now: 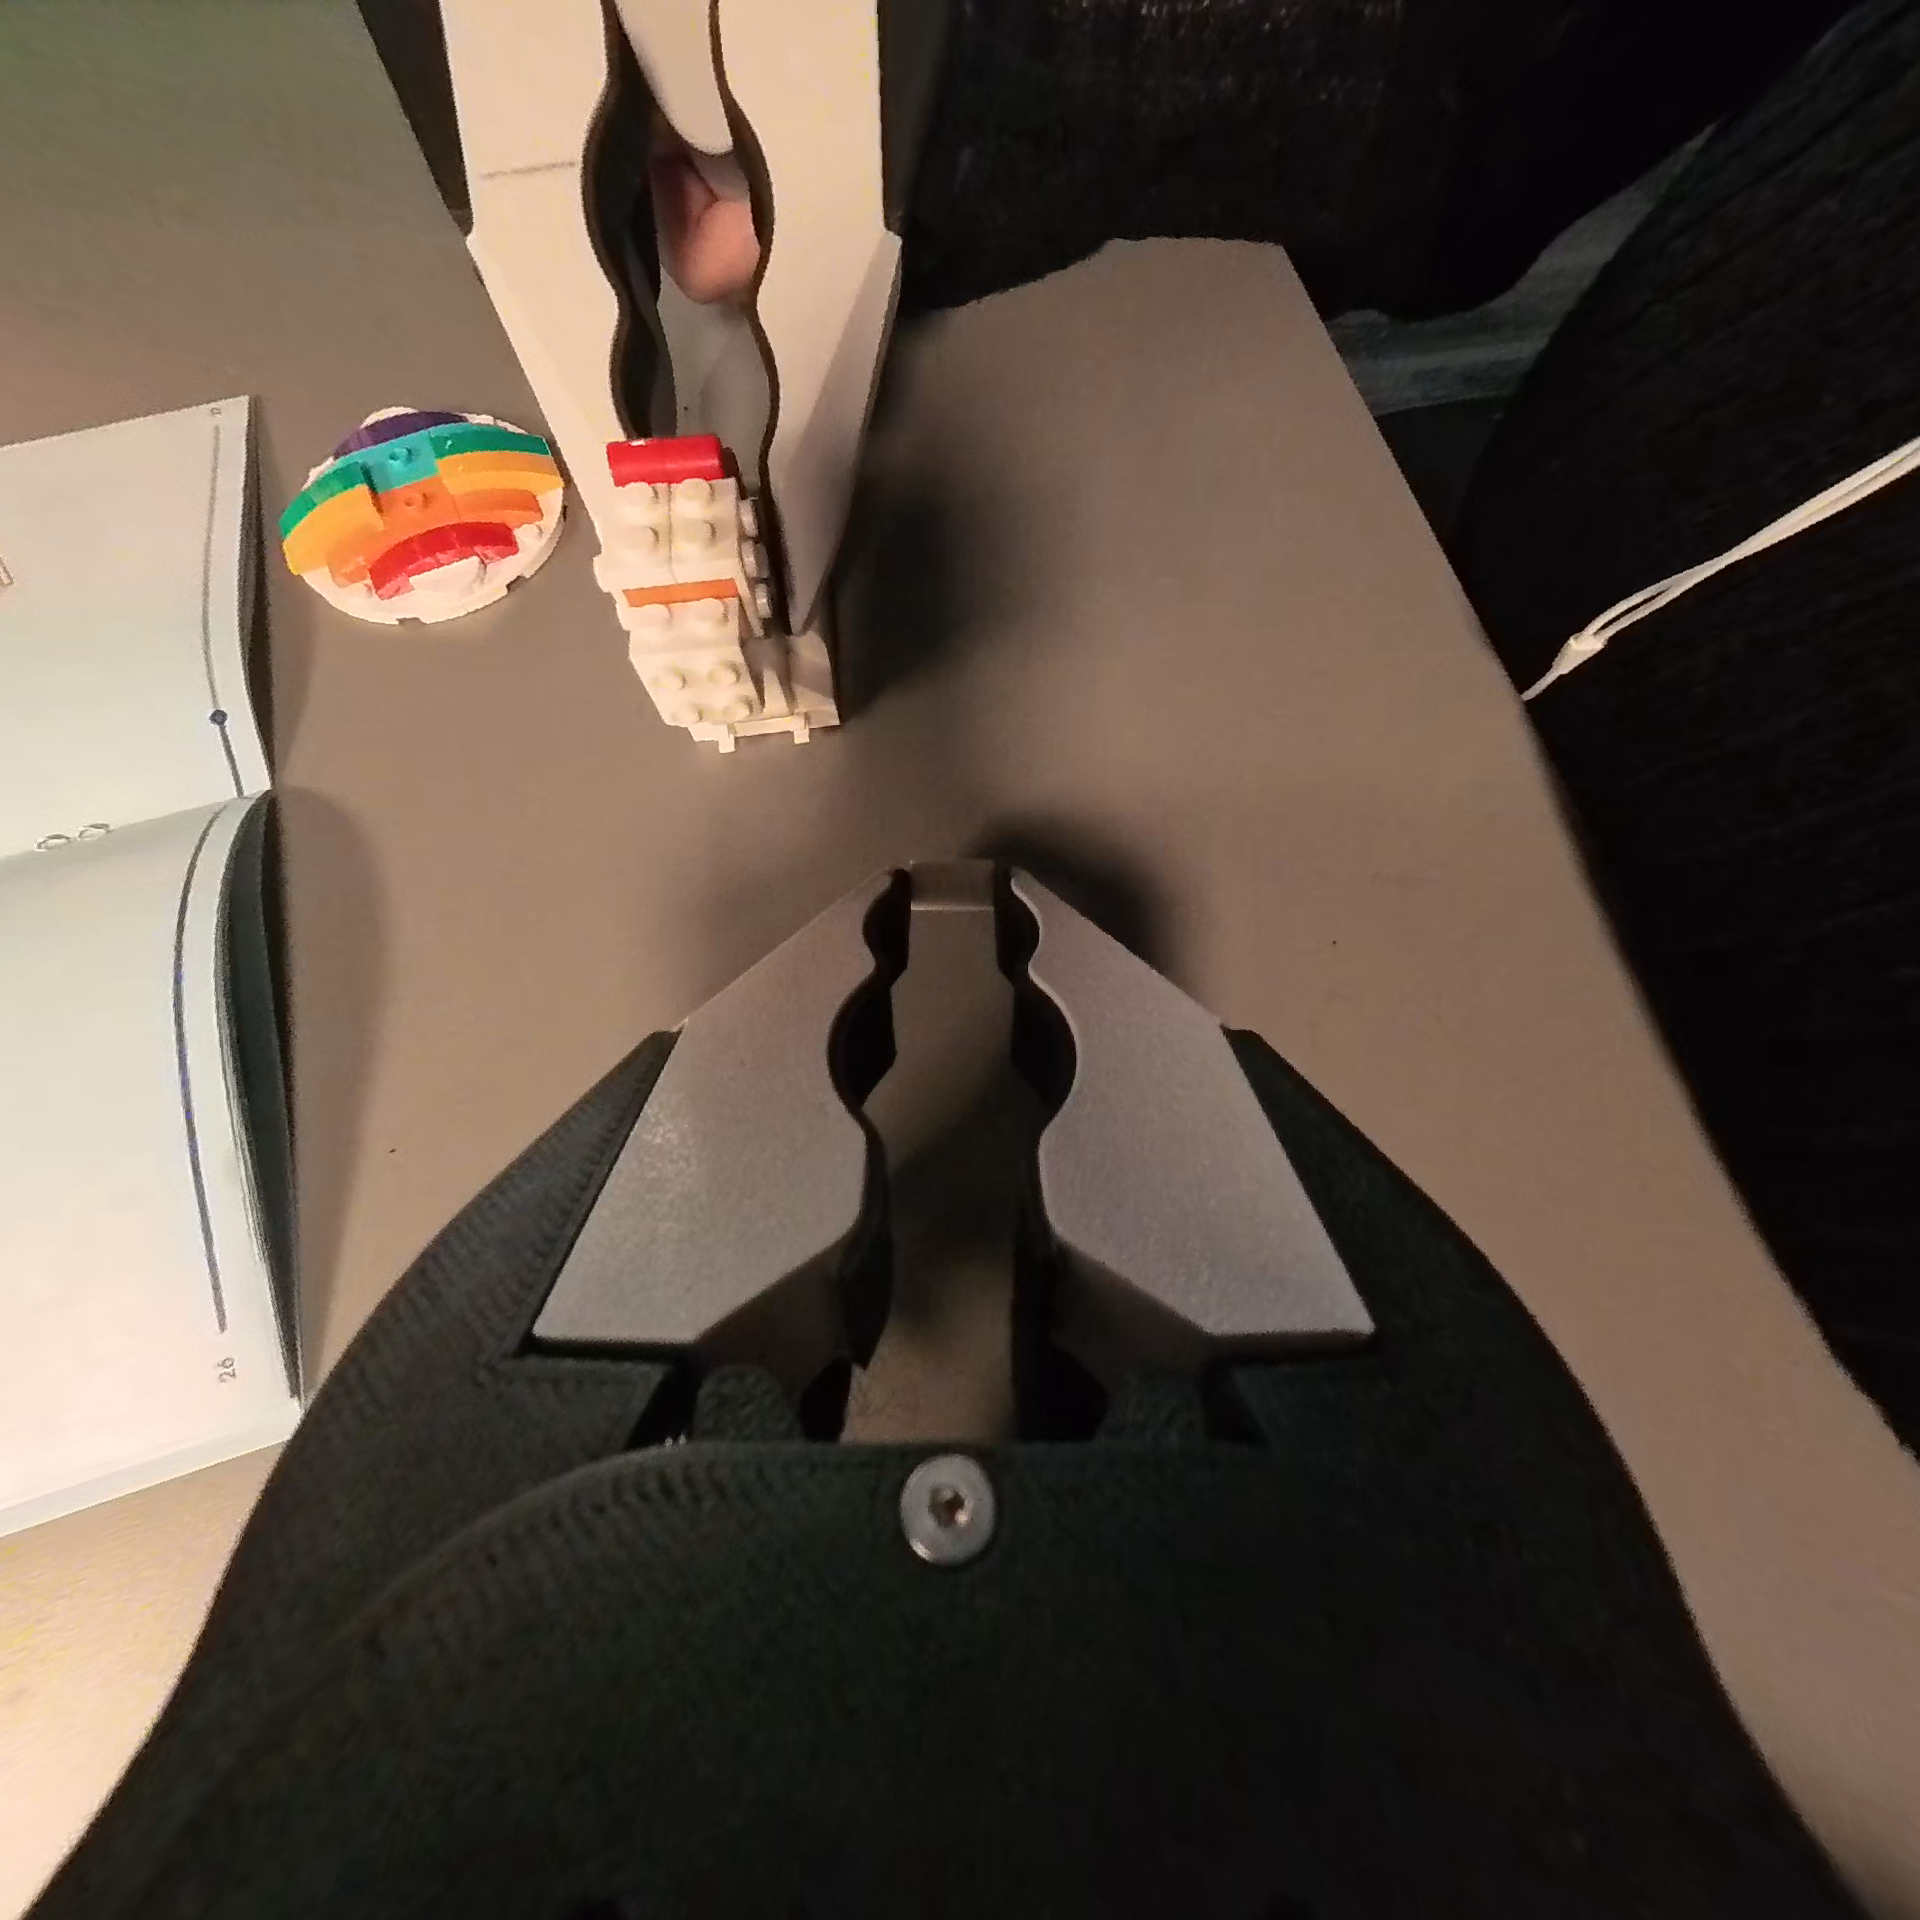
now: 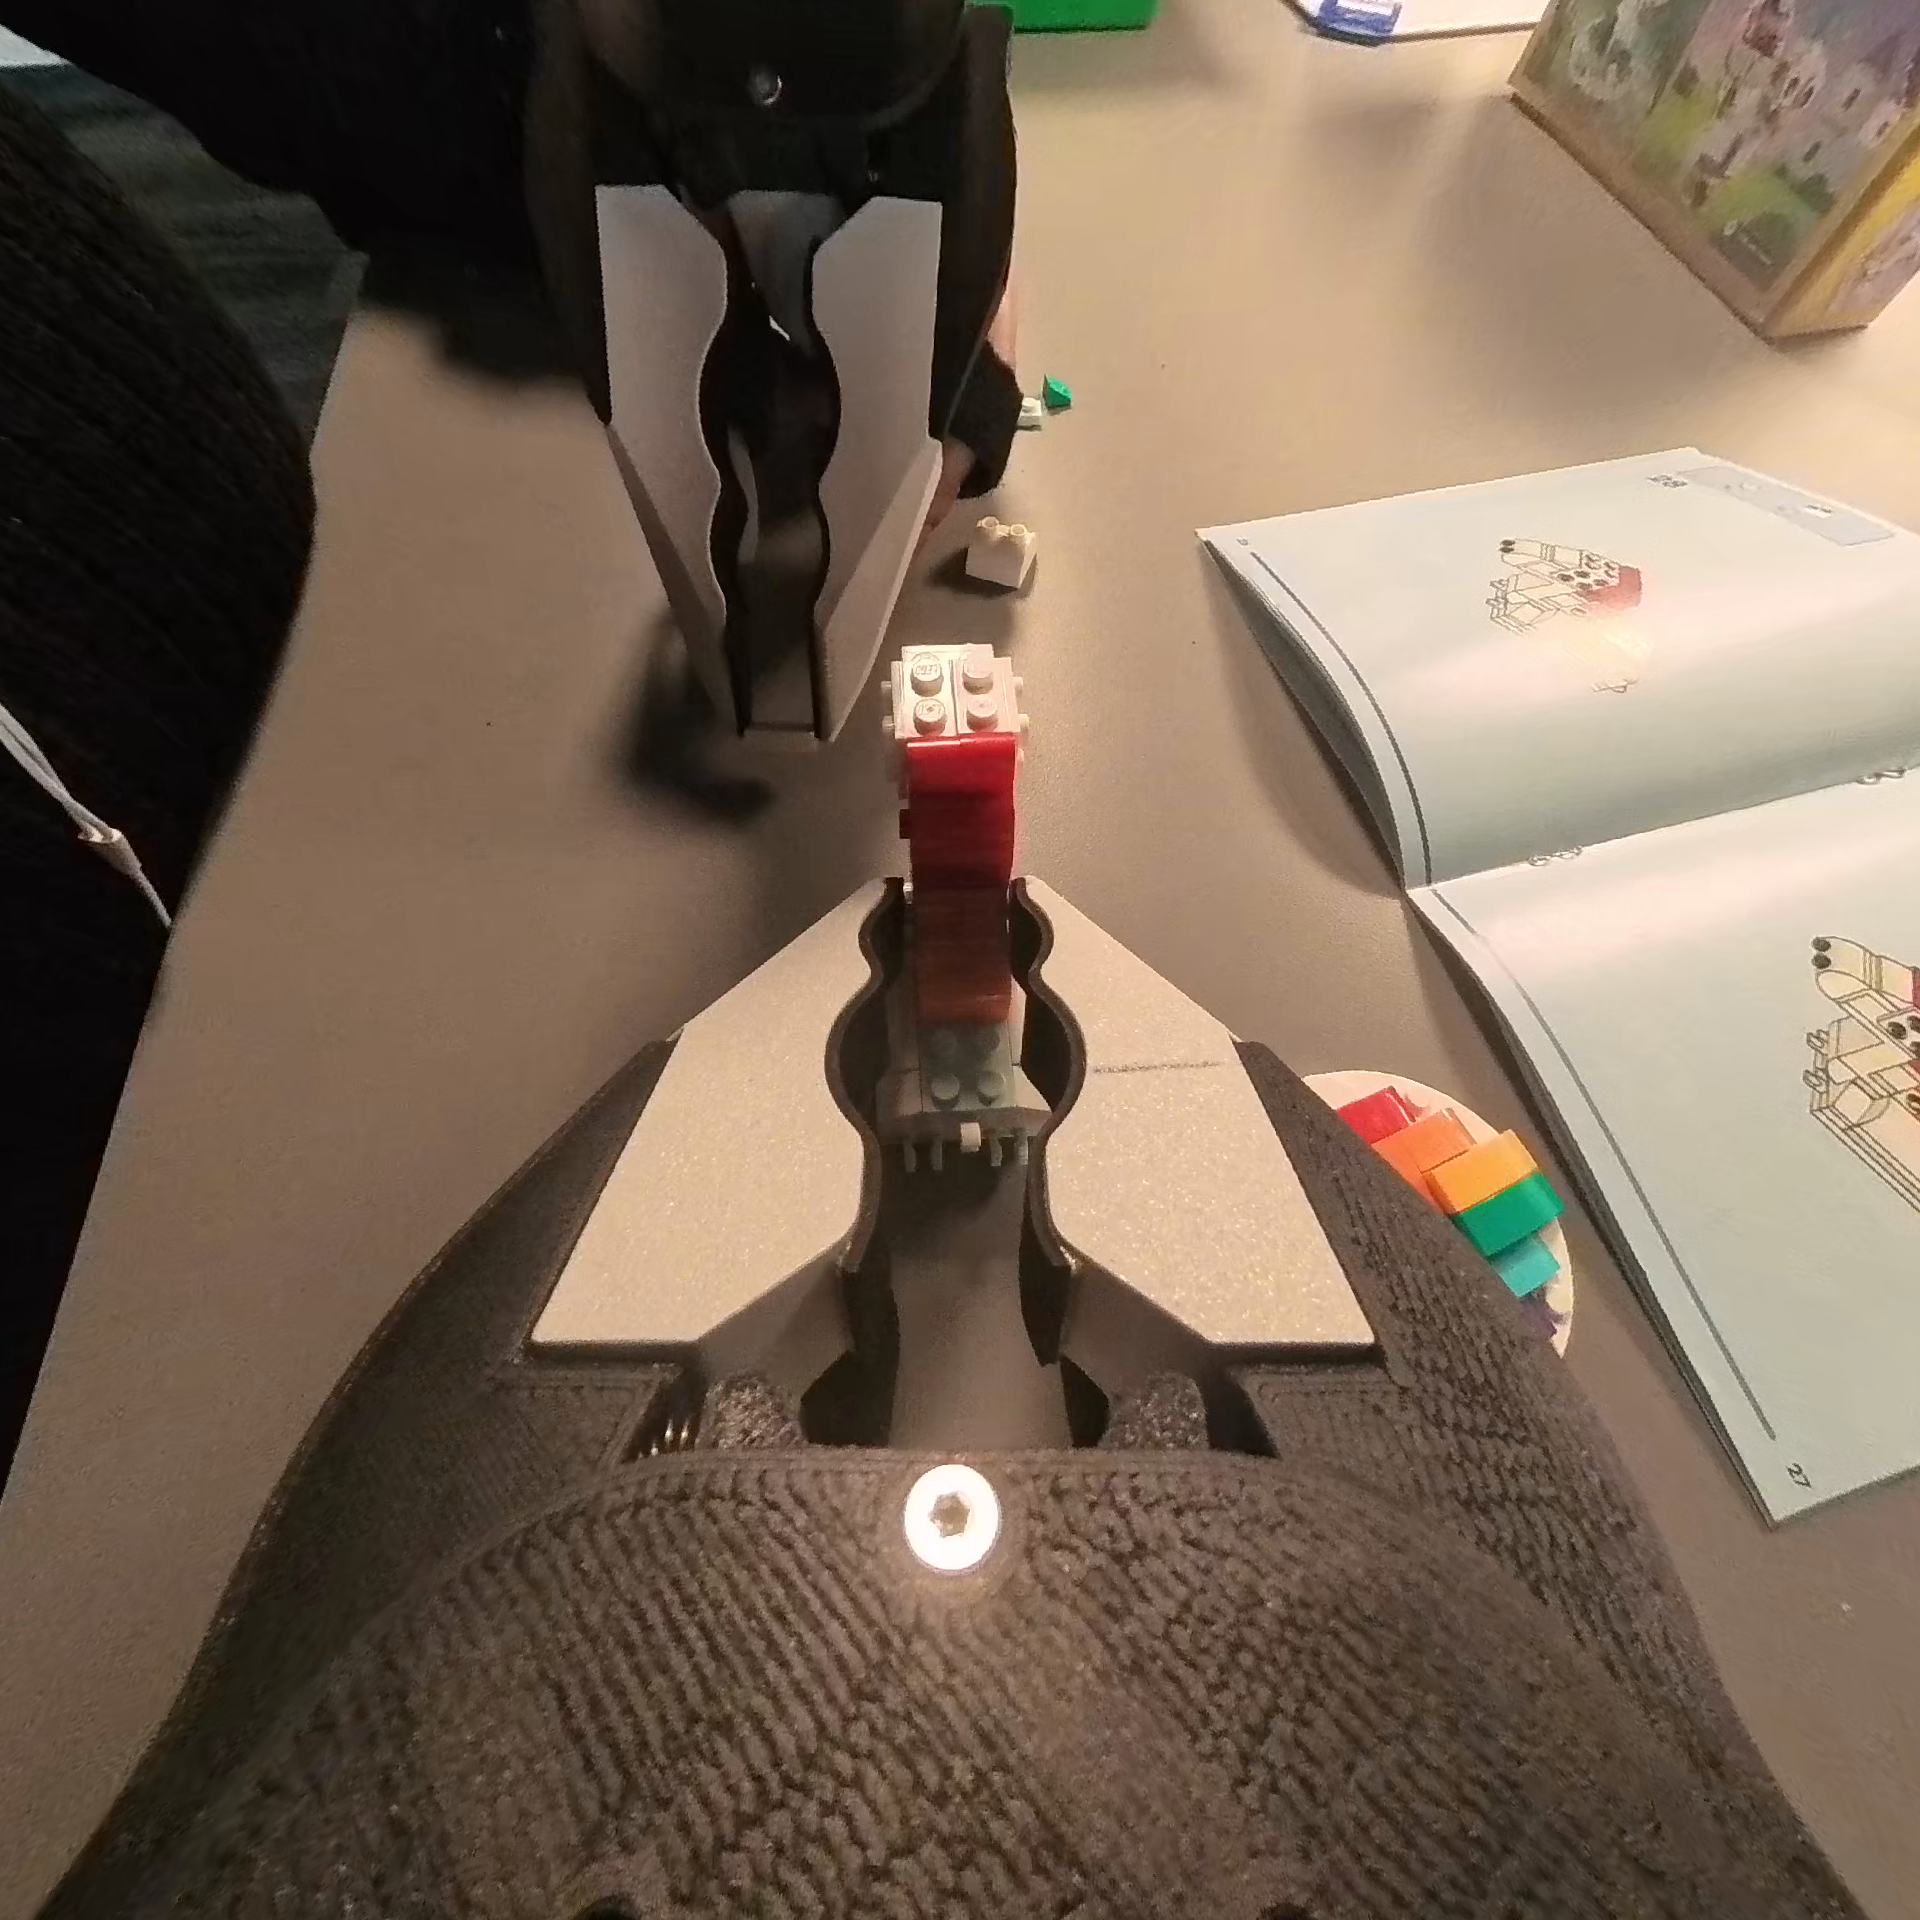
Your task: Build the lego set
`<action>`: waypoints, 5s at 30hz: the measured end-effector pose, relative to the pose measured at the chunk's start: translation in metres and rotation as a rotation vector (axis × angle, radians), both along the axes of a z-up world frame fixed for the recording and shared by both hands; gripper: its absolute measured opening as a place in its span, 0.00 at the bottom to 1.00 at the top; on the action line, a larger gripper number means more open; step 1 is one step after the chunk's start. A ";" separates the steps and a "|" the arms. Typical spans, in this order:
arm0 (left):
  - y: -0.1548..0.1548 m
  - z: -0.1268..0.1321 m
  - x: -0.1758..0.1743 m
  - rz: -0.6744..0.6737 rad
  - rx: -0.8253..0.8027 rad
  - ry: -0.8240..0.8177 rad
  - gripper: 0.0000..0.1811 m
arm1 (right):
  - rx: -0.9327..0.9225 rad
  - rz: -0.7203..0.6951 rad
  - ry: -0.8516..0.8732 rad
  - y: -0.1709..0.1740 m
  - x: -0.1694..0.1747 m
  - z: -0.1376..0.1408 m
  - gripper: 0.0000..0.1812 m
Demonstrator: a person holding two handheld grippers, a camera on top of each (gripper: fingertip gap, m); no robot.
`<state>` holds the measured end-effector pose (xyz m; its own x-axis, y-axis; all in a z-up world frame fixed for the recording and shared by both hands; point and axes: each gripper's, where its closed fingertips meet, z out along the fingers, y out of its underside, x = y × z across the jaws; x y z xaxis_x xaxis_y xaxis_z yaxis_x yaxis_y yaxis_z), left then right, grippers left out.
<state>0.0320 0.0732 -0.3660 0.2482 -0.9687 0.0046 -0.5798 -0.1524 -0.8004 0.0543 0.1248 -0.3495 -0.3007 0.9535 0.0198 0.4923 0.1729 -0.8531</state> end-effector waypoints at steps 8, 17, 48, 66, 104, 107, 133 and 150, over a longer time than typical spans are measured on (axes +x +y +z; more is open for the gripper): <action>0.000 0.000 0.000 0.000 -0.002 -0.002 0.08 | 0.002 0.000 0.000 0.000 0.000 0.000 0.10; 0.025 0.052 -0.002 0.110 0.091 -0.183 0.08 | 0.007 0.001 0.000 0.000 0.000 0.000 0.10; 0.042 0.048 0.012 0.095 0.075 -0.147 0.09 | 0.008 0.004 -0.001 -0.001 0.000 -0.001 0.11; 0.049 0.056 0.000 0.175 0.726 -0.017 0.17 | -0.021 -0.009 -0.004 0.000 -0.001 0.001 0.10; 0.038 0.055 0.009 0.034 1.396 0.245 0.24 | -0.244 0.080 0.060 -0.024 -0.003 0.020 0.10; 0.036 0.054 0.009 0.021 1.386 0.229 0.23 | -0.251 0.089 0.057 -0.026 -0.003 0.020 0.10; 0.032 0.052 0.010 0.010 1.333 0.150 0.26 | -0.274 0.101 0.061 -0.028 -0.002 0.022 0.10; 0.021 0.052 0.014 -0.046 1.254 0.047 0.30 | -0.309 0.131 0.043 -0.034 0.000 0.021 0.10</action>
<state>0.0463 0.0942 -0.3137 0.1892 -0.3077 -0.9325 -0.5961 0.7187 -0.3581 0.0547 0.0913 -0.3283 -0.4261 0.8697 -0.2492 0.4457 -0.0380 -0.8944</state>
